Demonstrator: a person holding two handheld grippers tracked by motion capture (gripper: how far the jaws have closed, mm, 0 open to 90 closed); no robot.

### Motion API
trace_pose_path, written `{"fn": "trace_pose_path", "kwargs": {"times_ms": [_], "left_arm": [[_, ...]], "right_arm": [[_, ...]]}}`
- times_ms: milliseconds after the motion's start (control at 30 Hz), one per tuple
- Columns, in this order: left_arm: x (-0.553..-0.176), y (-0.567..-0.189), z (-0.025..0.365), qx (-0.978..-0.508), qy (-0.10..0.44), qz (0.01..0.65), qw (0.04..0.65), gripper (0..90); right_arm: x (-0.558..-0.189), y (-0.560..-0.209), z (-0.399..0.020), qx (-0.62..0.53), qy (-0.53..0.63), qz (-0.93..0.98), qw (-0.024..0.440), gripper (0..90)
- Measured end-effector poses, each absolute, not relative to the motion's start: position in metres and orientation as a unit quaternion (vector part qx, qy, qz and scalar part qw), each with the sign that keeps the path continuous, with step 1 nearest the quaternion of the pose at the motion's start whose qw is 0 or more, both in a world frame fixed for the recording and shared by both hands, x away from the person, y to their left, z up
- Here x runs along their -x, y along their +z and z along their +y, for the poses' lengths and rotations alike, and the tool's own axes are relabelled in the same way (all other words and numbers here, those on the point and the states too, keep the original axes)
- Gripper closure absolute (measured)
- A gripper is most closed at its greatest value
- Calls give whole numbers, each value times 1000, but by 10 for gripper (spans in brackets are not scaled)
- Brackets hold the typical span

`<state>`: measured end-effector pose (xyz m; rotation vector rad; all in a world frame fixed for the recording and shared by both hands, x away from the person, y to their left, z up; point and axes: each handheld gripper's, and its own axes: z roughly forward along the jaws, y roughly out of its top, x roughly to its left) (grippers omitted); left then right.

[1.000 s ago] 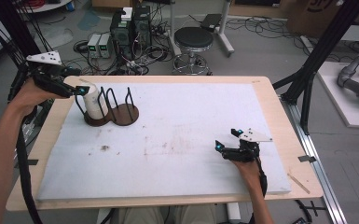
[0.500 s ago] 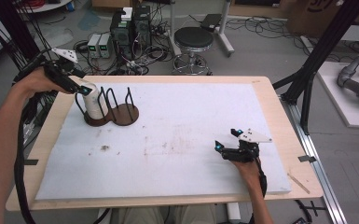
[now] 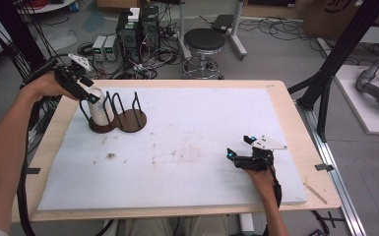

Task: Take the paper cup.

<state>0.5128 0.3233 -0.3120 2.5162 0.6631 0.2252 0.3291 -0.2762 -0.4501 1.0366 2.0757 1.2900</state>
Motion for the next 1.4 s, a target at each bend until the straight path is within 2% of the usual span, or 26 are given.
{"fn": "trace_pose_path", "kwargs": {"times_ms": [267, 533, 1033, 1233, 1400], "left_arm": [[-517, -317, 320, -934, 73, 253, 243, 199], [-518, -316, 319, -935, 68, 252, 242, 340], [-514, -308, 321, -926, 75, 269, 253, 353], [-508, -289, 326, -921, 85, 281, 256, 357], [-504, -258, 327, -914, 100, 286, 270, 361]], "right_arm": [[-329, -450, -276, -377, 471, 759, 243, 151], [-329, -450, -276, -378, 471, 760, 242, 151], [-329, -450, -275, -381, 469, 761, 239, 151], [-329, -450, -275, -381, 468, 761, 239, 151], [-329, -450, -275, -378, 467, 762, 241, 151]]}}
